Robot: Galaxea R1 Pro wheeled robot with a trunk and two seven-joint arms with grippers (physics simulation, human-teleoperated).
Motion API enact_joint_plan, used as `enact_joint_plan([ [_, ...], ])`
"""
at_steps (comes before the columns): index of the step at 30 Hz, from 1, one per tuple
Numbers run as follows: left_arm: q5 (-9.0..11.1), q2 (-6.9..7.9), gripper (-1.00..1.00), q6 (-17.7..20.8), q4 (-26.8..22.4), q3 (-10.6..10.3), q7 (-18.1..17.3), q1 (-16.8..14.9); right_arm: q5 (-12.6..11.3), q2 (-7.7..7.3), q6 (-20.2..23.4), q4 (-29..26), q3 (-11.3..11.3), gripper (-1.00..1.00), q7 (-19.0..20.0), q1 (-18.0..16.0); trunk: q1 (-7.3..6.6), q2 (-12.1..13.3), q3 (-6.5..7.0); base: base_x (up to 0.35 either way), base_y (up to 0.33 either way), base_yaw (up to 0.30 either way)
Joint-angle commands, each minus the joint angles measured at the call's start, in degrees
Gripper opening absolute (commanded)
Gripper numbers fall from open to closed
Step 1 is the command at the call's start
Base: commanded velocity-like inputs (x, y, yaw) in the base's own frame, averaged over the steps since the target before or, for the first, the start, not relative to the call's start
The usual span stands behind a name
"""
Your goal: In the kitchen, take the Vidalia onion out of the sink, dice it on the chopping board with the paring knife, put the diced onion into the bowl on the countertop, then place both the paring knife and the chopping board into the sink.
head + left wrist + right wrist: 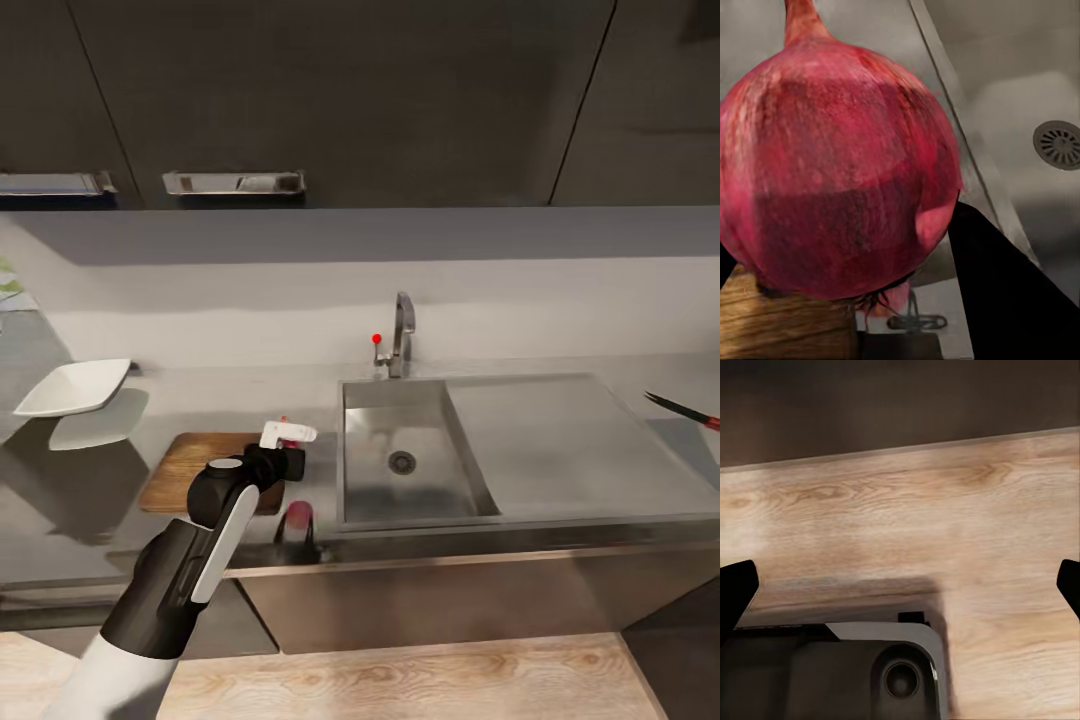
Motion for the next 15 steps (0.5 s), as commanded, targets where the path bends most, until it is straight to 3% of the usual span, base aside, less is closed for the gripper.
enact_joint_plan([
  [1,0.46,0.00,-1.00,0.24,-0.05,-0.04,0.46,-0.03,-0.61,-0.06,-0.11,-0.09,0.33,1.00,0.16,0.01,0.03,-0.10,-0.10,0.000,0.306,0.000],
  [15,0.46,0.01,-1.00,0.24,0.05,-0.04,0.46,-0.05,-0.61,-0.06,-0.11,-0.09,0.33,1.00,0.16,0.01,0.03,-0.10,-0.10,0.000,0.306,0.000],
])
